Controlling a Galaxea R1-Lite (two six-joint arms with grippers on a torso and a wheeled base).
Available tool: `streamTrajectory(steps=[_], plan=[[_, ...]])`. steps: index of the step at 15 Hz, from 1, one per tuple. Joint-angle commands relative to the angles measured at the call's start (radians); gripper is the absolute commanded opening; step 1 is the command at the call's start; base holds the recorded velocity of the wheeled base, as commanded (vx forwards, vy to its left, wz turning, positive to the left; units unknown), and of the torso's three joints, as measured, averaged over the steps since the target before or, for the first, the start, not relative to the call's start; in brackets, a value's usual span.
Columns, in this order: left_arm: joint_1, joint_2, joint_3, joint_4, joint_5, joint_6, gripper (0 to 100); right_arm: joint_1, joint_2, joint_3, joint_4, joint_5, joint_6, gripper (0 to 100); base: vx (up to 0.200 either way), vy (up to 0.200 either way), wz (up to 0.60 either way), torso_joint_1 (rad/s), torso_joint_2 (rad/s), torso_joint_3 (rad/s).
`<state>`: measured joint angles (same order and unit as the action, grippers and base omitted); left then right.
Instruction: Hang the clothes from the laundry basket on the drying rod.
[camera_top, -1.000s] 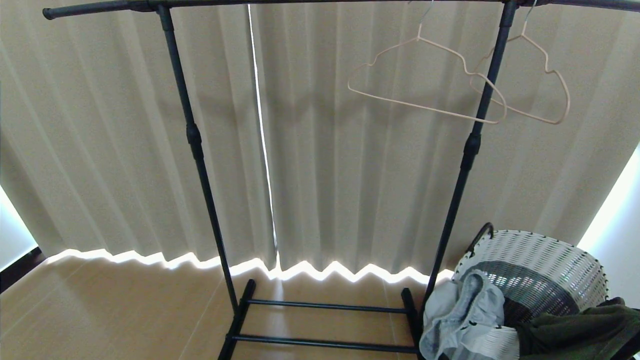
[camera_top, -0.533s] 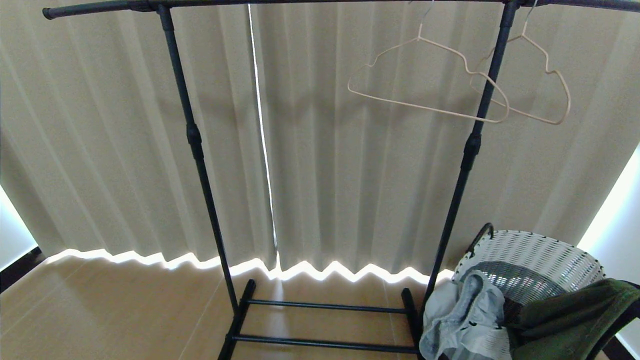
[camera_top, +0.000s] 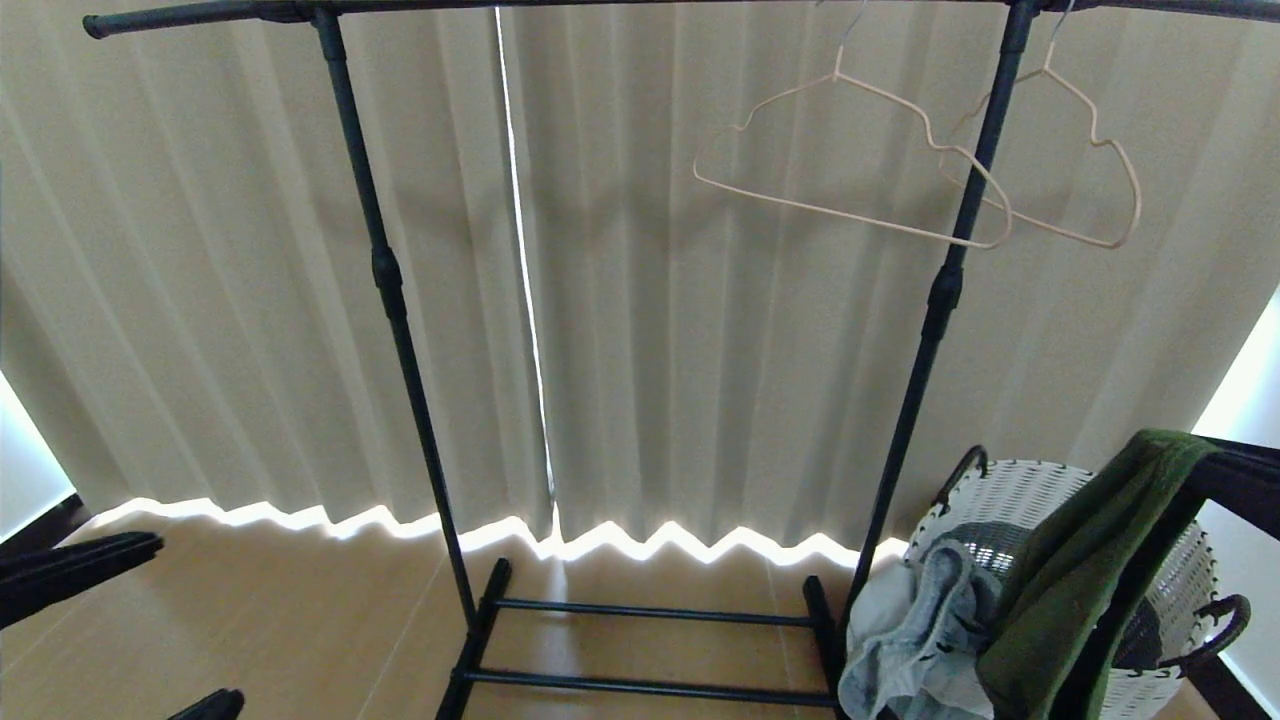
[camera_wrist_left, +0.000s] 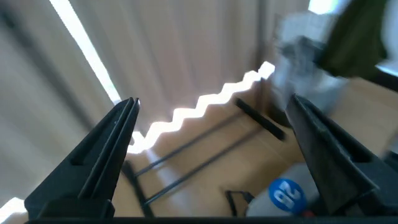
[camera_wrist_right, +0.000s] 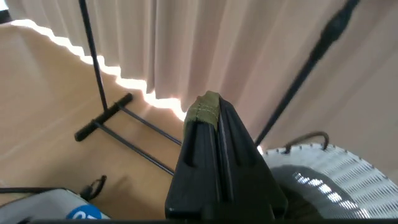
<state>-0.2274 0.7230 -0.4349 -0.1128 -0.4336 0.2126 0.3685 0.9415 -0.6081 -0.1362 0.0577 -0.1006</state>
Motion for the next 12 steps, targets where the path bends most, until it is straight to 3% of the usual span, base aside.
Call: streamTrajectory(steps=[1, 3, 8, 11, 12], plan=[[-0.239, 0.256, -0.125, -0.010, 0.144, 0.005, 100, 0.038, 0.051, -0.045, -0.006, 0.002, 0.004, 0, 0.000, 0.000, 0.00, 0.000, 0.00, 0.000], [-0.414, 0.385, -0.196, -0.058, 0.266, -0.033, 100, 0.079, 0.072, -0.087, -0.008, 0.001, 0.029, 0, 0.000, 0.000, 0.00, 0.000, 0.00, 0.000], [-0.647, 0.705, -0.249, -0.271, 0.449, -0.134, 100, 0.178, 0.111, -0.173, -0.010, 0.001, 0.055, 0, 0.000, 0.000, 0.00, 0.000, 0.00, 0.000], [-0.791, 0.832, -0.321, -0.329, 0.483, -0.245, 100, 0.184, 0.138, -0.222, -0.011, 0.002, 0.062, 0, 0.000, 0.000, 0.00, 0.000, 0.00, 0.000], [-0.839, 0.892, -0.352, -0.331, 0.490, -0.312, 100, 0.184, 0.137, -0.234, -0.011, 0.002, 0.067, 0, 0.000, 0.000, 0.00, 0.000, 0.00, 0.000]])
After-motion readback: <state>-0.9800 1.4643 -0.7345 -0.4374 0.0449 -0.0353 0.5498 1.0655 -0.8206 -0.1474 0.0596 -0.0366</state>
